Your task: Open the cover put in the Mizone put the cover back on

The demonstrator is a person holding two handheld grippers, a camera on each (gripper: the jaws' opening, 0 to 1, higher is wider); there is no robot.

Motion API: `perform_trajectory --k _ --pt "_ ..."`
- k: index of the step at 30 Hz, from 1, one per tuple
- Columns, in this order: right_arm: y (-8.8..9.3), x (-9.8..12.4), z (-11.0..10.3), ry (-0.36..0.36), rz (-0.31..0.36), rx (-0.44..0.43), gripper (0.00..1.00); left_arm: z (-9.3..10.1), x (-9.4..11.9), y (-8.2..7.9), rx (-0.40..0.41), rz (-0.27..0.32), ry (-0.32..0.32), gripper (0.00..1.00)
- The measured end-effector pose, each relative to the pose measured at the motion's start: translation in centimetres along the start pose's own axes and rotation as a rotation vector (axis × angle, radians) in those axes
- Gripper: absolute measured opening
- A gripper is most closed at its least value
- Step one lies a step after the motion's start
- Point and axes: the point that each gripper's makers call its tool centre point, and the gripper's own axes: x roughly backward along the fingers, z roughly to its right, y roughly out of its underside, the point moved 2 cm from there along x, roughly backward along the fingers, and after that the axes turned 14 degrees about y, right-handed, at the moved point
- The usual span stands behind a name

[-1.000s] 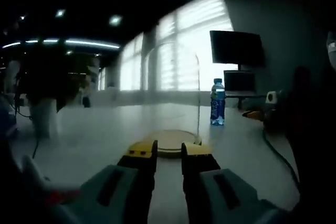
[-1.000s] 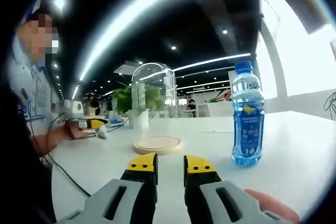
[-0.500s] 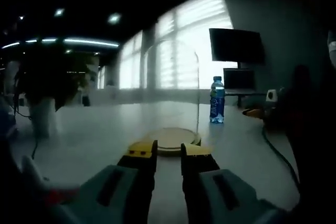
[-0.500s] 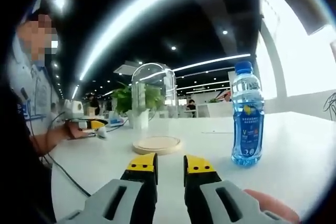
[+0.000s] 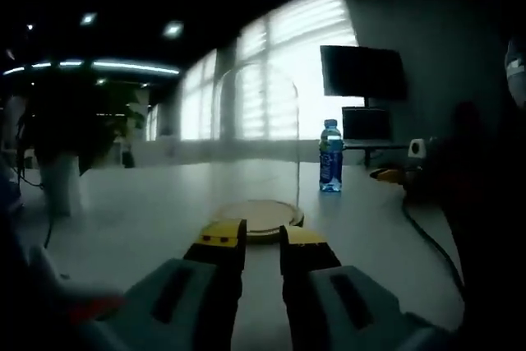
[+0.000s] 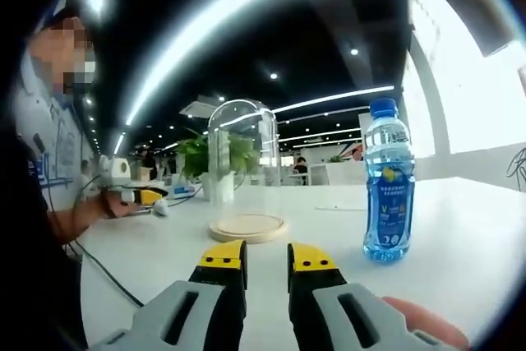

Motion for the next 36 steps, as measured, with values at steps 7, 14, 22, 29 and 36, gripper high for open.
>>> perform_trajectory --k 7,14,22,29,36 --pt "0.0 0.1 -0.2 -0.01 0.007 0.024 0.14 1.1 -0.1 -0.1 -0.032 -0.017 -0.03 0.09" --pt "-0.2 0.3 -0.5 -0.028 0.025 0.039 0.14 2.6 -1.5 -1.3 0.059 0.059 -0.008 0.06" --pt "-0.4 0.4 -0.6 -0.045 0.039 0.052 0.15 4.4 -2.8 -0.5 0.041 0.042 0.051 0.07" --pt "-0.3 0.5 -0.7 -0.045 0.04 0.071 0.16 4.8 -2.6 0.9 0.004 0.015 0.069 0.09" --pt "-0.2 0.4 -0.7 -0.037 0.041 0.082 0.19 5.2 -2.5 1.1 -0.012 -0.007 0.081 0.12"
